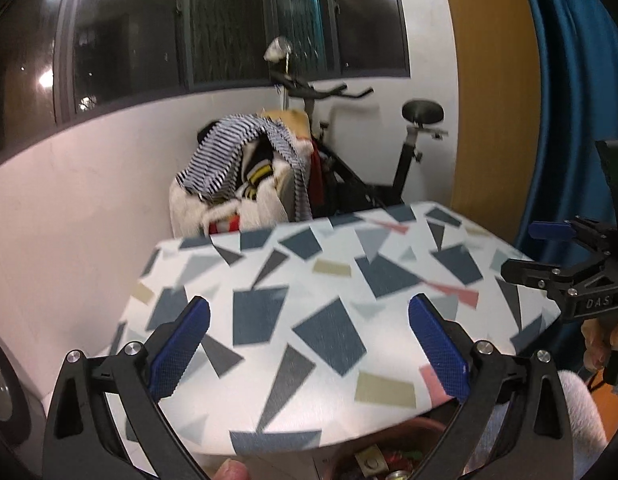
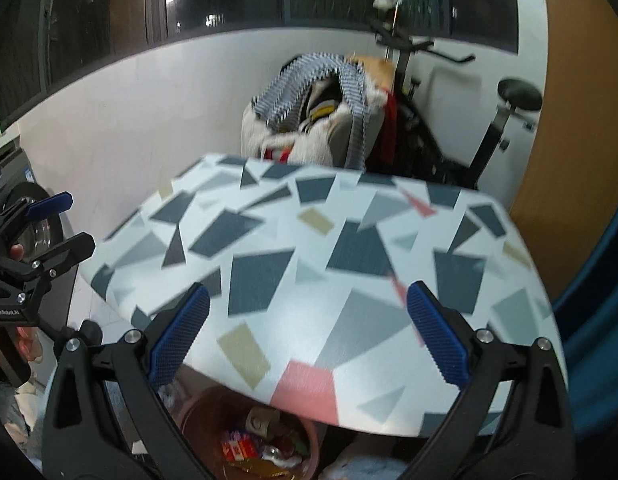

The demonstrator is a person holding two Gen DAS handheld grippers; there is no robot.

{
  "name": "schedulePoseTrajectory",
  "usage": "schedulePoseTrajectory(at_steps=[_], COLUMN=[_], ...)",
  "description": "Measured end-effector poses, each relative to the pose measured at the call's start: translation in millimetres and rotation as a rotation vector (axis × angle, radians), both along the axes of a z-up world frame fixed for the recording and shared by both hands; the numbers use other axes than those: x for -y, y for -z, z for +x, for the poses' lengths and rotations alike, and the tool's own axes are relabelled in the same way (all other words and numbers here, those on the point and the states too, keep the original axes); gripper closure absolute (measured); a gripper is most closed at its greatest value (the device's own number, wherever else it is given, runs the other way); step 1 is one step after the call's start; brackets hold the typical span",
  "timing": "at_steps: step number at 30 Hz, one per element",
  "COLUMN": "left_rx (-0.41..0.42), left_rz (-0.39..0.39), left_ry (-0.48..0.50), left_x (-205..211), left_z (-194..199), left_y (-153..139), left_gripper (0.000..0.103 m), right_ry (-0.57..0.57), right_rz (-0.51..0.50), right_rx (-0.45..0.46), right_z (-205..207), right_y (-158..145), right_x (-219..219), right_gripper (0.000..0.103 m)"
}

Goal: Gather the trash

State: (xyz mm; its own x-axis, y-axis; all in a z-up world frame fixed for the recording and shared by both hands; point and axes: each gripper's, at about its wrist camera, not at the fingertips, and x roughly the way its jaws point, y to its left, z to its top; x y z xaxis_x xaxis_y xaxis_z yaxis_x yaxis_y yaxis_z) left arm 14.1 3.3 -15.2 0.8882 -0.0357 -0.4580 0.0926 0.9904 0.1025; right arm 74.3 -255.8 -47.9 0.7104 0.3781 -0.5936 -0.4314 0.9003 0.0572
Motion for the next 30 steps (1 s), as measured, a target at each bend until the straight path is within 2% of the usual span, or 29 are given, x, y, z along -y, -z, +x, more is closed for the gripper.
schedulePoseTrajectory(at_steps=[4,10,30], left_rx=[0.03,0.046,0.011], left_rz=[-0.005,-0.006,-0.029], left_ry=[0.004,0.008,-0.015], left_x=[3.1,7.3,3.8], left_z=[-1.7,-4.6,-3.8], left_y=[-22.1,-33.2,-27.2], left_gripper=[0.006,0.006,0.006], right_ry=[0.01,0.009,0.01], right_rz=[0.016,0.032,0.041], right_rx=[0.039,0.069,0.05], right_z=[-1.2,-5.3,-7.6], right_y=[-24.5,-46.1,-44.8], right_x=[6.3,11.5,9.8], right_gripper=[0.006,0.006,0.006])
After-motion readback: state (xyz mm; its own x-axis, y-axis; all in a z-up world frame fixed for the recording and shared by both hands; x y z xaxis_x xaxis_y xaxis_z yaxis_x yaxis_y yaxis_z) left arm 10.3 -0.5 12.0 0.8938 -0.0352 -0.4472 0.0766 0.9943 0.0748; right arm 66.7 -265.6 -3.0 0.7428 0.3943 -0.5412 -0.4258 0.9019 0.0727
